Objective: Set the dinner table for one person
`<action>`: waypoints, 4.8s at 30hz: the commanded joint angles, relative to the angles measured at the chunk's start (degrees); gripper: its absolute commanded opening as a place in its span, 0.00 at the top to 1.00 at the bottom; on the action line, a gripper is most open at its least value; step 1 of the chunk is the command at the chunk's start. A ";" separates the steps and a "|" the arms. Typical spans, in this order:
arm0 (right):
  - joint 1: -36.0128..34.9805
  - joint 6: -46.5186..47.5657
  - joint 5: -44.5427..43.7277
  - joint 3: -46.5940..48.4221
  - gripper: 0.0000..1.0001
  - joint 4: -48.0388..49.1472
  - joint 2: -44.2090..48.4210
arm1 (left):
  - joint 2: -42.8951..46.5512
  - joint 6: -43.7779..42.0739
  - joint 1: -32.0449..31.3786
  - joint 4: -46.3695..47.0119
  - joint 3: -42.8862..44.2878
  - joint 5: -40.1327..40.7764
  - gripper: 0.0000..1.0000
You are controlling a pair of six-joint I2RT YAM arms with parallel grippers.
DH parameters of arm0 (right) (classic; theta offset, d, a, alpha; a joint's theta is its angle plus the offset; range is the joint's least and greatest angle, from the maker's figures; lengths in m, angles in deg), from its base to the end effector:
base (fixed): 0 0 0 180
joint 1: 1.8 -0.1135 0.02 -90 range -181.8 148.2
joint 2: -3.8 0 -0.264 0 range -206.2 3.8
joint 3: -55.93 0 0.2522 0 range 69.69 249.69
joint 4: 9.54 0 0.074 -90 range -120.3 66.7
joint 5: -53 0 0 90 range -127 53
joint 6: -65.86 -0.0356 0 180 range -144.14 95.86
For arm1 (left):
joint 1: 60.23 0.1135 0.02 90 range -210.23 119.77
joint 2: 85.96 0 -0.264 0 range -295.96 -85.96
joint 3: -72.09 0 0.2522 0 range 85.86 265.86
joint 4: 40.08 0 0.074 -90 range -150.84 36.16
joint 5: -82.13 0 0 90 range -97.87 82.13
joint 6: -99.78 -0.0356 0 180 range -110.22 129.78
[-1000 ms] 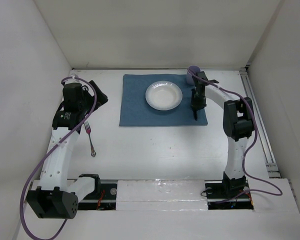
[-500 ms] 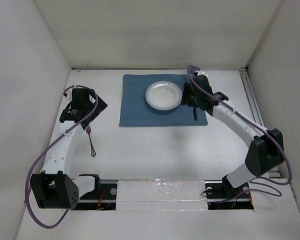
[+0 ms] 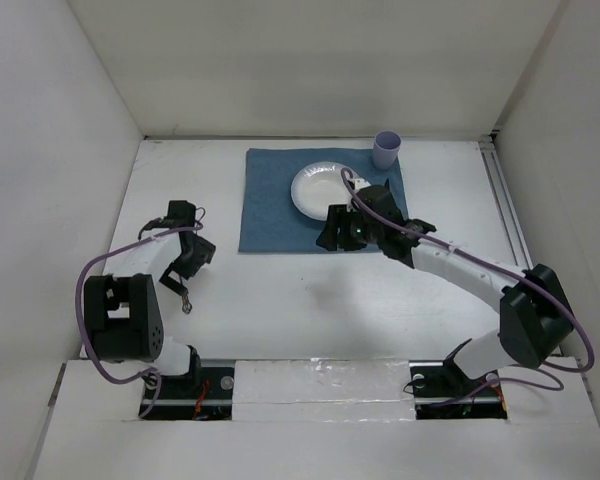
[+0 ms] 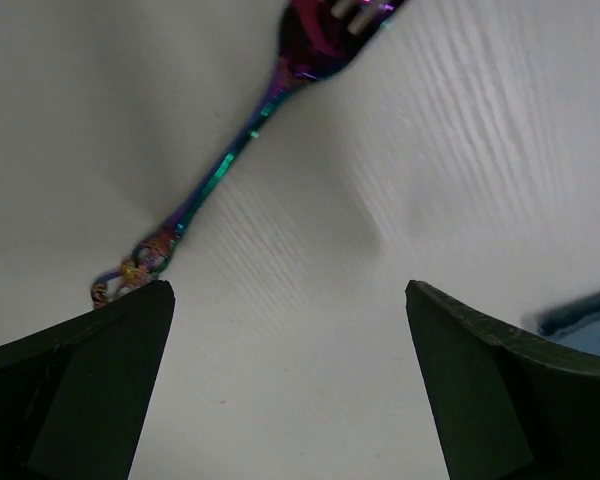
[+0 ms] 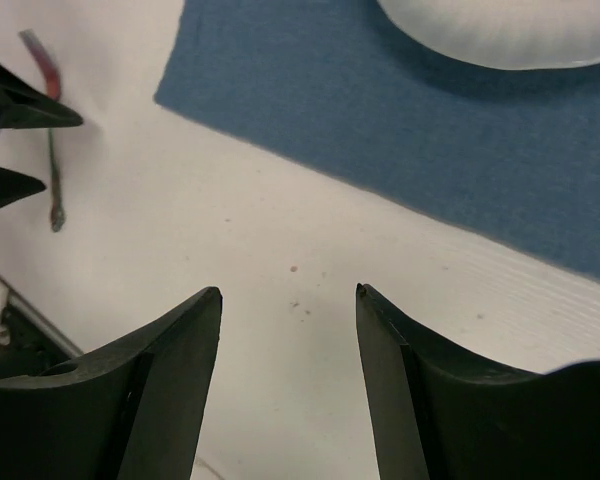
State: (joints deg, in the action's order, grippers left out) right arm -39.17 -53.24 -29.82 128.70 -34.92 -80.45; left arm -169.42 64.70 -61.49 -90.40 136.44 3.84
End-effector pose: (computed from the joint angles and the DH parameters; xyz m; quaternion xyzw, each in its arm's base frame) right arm 0.2581 0.2027 0.2604 -0.0923 0.8883 0.2915 0.3427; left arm 0.2666 0.0014 0.1913 -0.4580 0.8652 0.0049 0.2040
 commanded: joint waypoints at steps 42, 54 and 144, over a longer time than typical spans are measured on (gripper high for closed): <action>-1.04 -1.57 6.27 -2.75 0.38 8.80 3.92 | -13.04 -11.94 12.24 15.81 -5.06 -3.35 1.00; -1.04 -1.57 5.22 -2.75 0.38 8.80 3.92 | 0.32 -18.95 8.99 11.43 4.33 -6.41 1.00; -2.02 -2.45 -42.93 4.62 0.01 -23.60 30.36 | 25.49 -21.78 -15.02 -0.28 21.59 15.37 0.00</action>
State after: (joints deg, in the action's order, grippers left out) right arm -41.90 -54.66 -61.54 128.85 -47.07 -53.96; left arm -149.57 41.44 -77.38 -90.42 162.50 15.75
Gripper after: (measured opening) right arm 0.990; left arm 0.997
